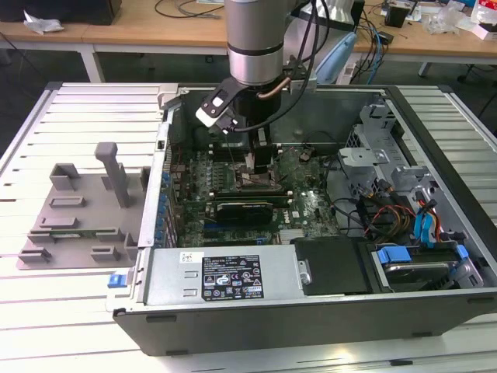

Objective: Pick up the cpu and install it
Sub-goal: 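Place the cpu into insertion slot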

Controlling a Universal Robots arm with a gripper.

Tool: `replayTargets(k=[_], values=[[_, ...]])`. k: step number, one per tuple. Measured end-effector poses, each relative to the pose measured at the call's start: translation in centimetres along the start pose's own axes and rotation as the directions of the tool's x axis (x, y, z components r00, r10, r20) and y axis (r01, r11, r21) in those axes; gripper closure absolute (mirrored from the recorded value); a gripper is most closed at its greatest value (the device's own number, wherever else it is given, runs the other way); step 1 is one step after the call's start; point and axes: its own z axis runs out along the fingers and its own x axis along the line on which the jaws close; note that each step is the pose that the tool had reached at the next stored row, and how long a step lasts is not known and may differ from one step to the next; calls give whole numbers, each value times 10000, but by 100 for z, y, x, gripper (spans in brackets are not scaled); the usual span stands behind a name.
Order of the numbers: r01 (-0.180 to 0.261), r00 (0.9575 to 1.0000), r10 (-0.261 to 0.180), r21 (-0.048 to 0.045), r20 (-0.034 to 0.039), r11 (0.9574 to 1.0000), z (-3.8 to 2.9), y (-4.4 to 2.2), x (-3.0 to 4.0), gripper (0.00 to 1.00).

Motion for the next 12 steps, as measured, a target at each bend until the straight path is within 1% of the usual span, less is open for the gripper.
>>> replayTargets(k=[2, 6, 9, 12], values=[[-1, 10000, 1, 0, 0, 10000, 20, -2, 1, 45], [-8, 10000, 8, 0, 1, 10000, 103, -10, 9, 45], [-7, 10000, 7, 0, -6, 10000, 145, -12, 44, 45], [-11, 10000, 11, -2, -55, 10000, 195, -18, 55, 45]])
